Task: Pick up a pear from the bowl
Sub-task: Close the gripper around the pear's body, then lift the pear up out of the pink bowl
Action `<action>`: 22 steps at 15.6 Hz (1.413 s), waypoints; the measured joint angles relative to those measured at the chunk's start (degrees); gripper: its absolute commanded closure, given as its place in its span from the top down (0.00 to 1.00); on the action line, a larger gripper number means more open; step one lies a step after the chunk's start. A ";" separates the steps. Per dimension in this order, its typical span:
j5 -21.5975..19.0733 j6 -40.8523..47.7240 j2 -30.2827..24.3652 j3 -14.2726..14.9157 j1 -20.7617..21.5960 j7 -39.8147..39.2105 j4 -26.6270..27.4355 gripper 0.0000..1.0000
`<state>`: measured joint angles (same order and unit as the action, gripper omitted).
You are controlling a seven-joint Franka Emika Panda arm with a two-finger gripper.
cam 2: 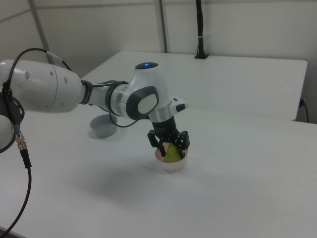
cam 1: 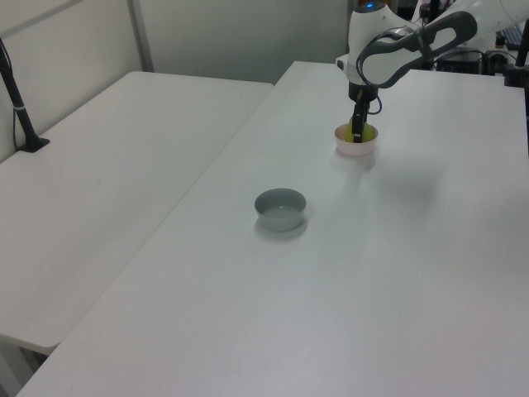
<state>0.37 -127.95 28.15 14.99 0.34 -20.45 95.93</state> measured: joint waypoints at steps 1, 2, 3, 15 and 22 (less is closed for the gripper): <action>0.17 -0.03 -0.11 0.00 0.05 -0.07 -0.01 0.59; 0.20 -0.04 -0.16 -0.02 0.07 -0.14 0.08 0.60; 0.22 -0.08 -0.17 -0.02 0.08 -0.22 0.08 0.60; 0.14 -0.33 -1.05 -0.02 -0.01 -0.39 -0.92 0.39; -2.31 1.83 -6.79 0.21 -0.63 -0.38 -2.95 0.39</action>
<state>-1.94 -126.12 21.36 15.20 -0.29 -20.83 92.98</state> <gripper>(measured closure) 0.308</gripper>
